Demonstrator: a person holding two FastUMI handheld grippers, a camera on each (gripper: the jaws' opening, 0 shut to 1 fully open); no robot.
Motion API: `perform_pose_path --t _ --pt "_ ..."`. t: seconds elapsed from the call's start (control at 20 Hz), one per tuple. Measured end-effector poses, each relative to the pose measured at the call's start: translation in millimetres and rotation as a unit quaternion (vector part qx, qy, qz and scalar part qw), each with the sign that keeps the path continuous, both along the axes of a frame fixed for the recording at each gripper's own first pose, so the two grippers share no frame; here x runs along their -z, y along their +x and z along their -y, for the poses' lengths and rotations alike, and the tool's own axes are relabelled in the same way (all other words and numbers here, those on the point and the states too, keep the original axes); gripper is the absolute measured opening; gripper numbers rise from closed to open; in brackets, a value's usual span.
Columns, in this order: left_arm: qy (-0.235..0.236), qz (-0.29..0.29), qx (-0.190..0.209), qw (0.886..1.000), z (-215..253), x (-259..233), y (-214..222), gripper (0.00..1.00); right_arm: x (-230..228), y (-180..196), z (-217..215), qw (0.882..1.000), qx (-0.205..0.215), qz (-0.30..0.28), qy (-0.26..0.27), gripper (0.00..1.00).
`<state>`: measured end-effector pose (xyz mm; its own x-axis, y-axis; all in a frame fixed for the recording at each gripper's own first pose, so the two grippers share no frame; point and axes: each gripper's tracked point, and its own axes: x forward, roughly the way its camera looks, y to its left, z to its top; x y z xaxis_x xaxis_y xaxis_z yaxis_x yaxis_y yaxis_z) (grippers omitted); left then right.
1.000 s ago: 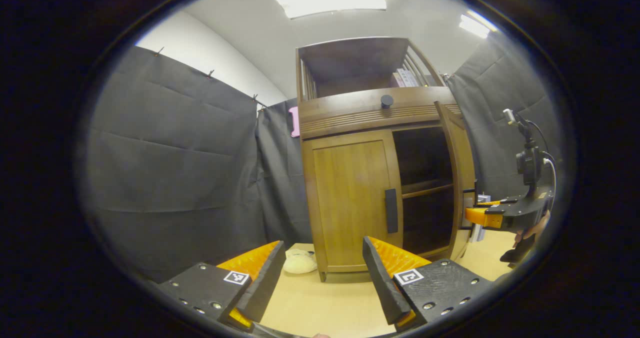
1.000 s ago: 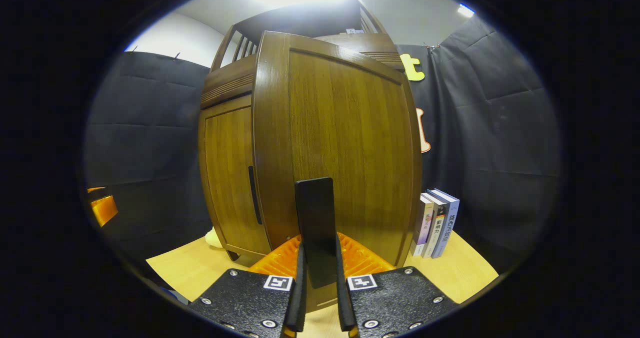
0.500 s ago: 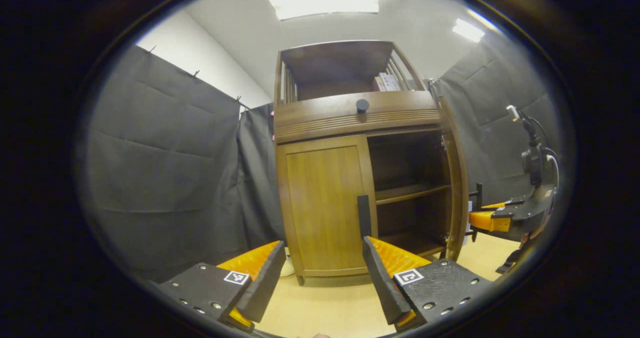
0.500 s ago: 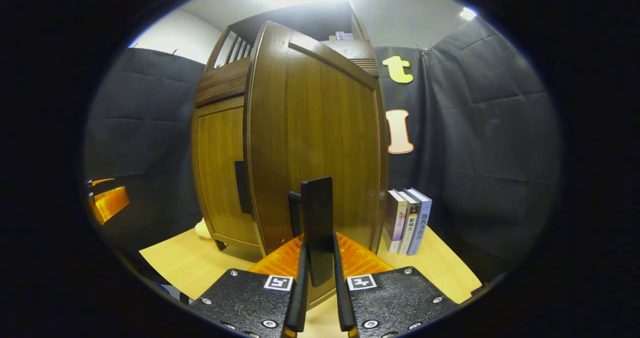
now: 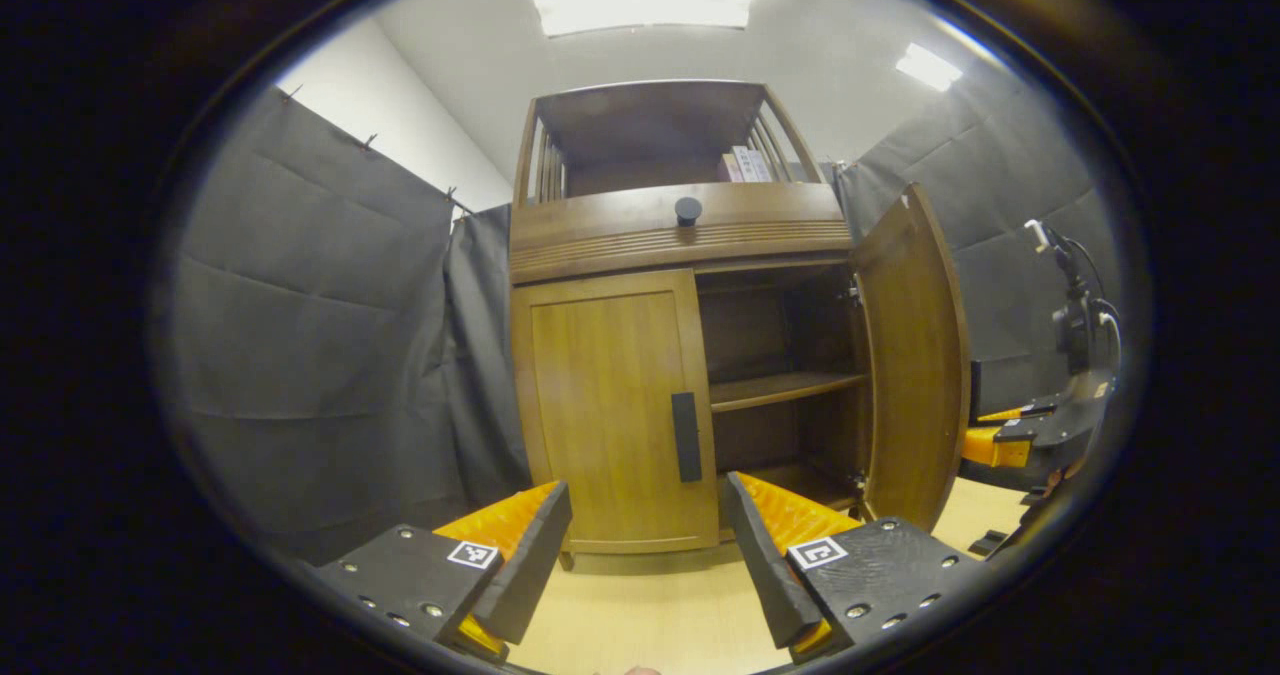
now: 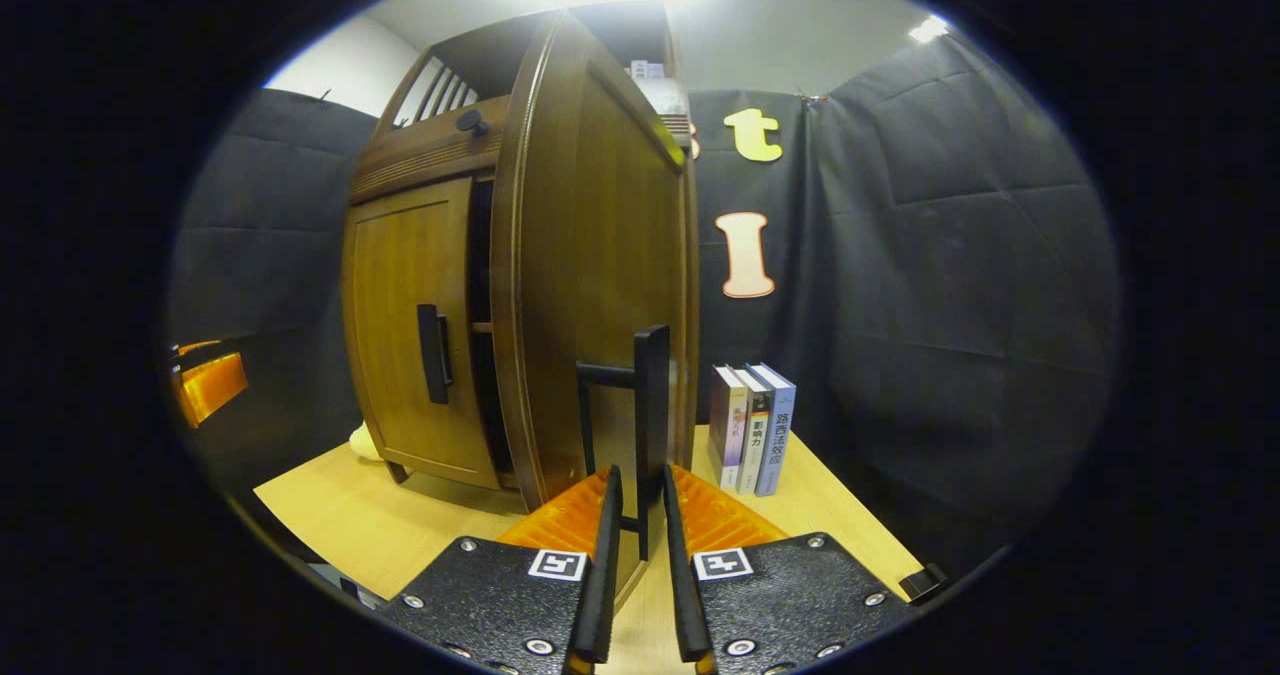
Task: Open the right door of the double-door shoe cabinet with the right hand, and open the left door with the left hand.
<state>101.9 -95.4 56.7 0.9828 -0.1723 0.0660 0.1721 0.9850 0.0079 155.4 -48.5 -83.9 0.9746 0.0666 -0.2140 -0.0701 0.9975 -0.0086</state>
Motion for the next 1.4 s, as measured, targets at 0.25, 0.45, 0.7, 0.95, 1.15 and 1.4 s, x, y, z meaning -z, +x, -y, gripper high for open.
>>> perform_pose_path --t 0.25,0.45,0.7,0.95,1.15,1.4 --pt "-0.002 -0.002 0.017 1.0 4.8 1.3 0.0 0.85 -0.3 -5.0 33.5 0.999 0.041 -0.002 0.008 0.19" --pt "-0.009 -0.003 0.035 0.999 21.4 5.8 9.7 0.92 -5.1 -11.2 63.5 0.996 0.083 0.003 0.01 0.18" --pt "-0.017 -0.004 0.049 0.999 27.7 8.6 27.2 0.92 -13.0 -23.5 102.0 0.99 0.14 0.013 0.007 0.18" --pt "-0.023 0.001 0.053 0.998 29.1 3.5 56.5 0.86 -32.6 -39.3 99.7 0.989 0.141 0.037 0.0 0.12" --pt "-0.031 0.005 0.05 0.998 27.8 -5.9 94.2 0.92 -50.3 -55.4 86.5 0.99 0.125 0.06 -0.029 0.56" --pt "-0.049 -0.008 0.048 0.998 28.5 0.2 140.0 0.89 -54.3 -71.5 67.8 0.991 0.114 0.063 -0.033 0.92"
